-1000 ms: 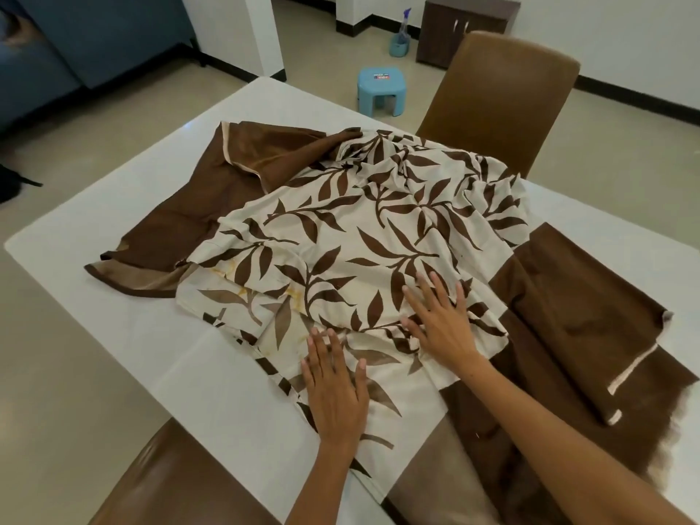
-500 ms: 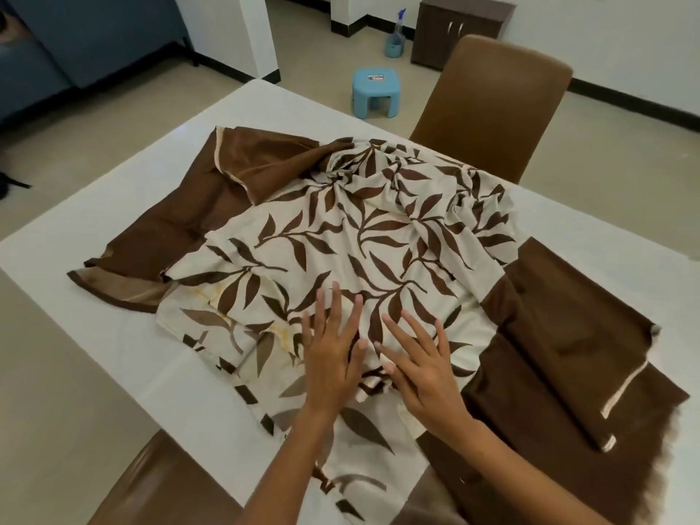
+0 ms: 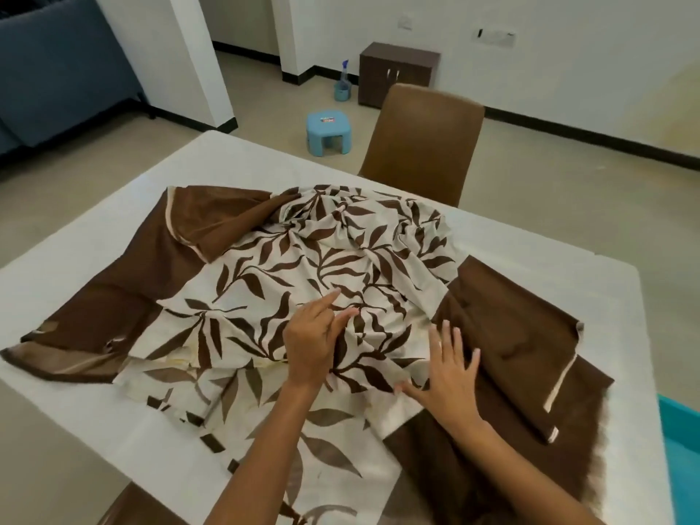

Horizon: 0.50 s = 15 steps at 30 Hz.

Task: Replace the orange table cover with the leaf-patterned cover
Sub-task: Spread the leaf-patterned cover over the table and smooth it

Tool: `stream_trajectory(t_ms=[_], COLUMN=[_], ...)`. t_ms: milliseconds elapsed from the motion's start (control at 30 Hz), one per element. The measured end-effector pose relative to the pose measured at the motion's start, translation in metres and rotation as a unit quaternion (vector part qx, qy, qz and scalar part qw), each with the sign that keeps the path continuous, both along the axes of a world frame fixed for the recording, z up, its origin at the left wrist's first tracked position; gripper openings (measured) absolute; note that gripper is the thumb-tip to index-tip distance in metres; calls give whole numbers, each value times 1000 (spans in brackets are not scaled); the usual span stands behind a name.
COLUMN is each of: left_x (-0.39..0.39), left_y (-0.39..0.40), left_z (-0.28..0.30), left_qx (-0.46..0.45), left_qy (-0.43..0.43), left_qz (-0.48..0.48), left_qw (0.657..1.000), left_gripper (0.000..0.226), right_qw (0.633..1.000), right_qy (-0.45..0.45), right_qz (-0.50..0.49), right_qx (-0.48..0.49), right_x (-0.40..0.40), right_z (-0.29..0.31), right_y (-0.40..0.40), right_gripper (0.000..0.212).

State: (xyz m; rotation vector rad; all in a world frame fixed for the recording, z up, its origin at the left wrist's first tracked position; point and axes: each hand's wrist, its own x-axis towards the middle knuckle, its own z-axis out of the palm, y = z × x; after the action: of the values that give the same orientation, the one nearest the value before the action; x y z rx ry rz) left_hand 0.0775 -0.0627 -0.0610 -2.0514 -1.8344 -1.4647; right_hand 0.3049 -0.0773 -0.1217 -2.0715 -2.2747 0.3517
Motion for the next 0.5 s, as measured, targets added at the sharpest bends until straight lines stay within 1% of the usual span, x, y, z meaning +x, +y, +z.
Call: stream_trajectory(t_ms=[100, 167, 233, 300, 367, 400, 433, 500], left_x=[7, 8, 4, -7, -21, -26, -30, -32], left_y=[-12, -21, -28, -31, -28, -26, -22, -13], left_z=[-18, -44, -73, -98, -113, -117, -118, -119], left_qx=[-11, -54, -135, -207, -250, -268, -282, -296], left_qy=[42, 76, 109, 163, 216, 225, 221, 182], left_qz=[-34, -47, -57, -60, -52, -44, -33, 5], left_qw=[998, 995, 983, 963, 943, 936, 933, 938], left_gripper=[57, 55, 58, 61, 64, 65, 66, 66], right_qw=[989, 978, 973, 977, 983, 987, 990, 995], right_qy=[-35, -20, -12, -21, -34, -43, -51, -62], right_qz=[-135, -194, -213, -196, -156, -130, -103, -45], right_qx=[-46, -79, -90, -83, -86, -87, -82, -61], right_x=[22, 25, 19, 7, -4, -11, -19, -45], right_z=[-2, -8, -16, -22, -25, -26, -26, -29], right_y=[21, 35, 46, 57, 74, 86, 100, 134], right_gripper=[124, 120, 110, 101, 96, 94, 90, 83])
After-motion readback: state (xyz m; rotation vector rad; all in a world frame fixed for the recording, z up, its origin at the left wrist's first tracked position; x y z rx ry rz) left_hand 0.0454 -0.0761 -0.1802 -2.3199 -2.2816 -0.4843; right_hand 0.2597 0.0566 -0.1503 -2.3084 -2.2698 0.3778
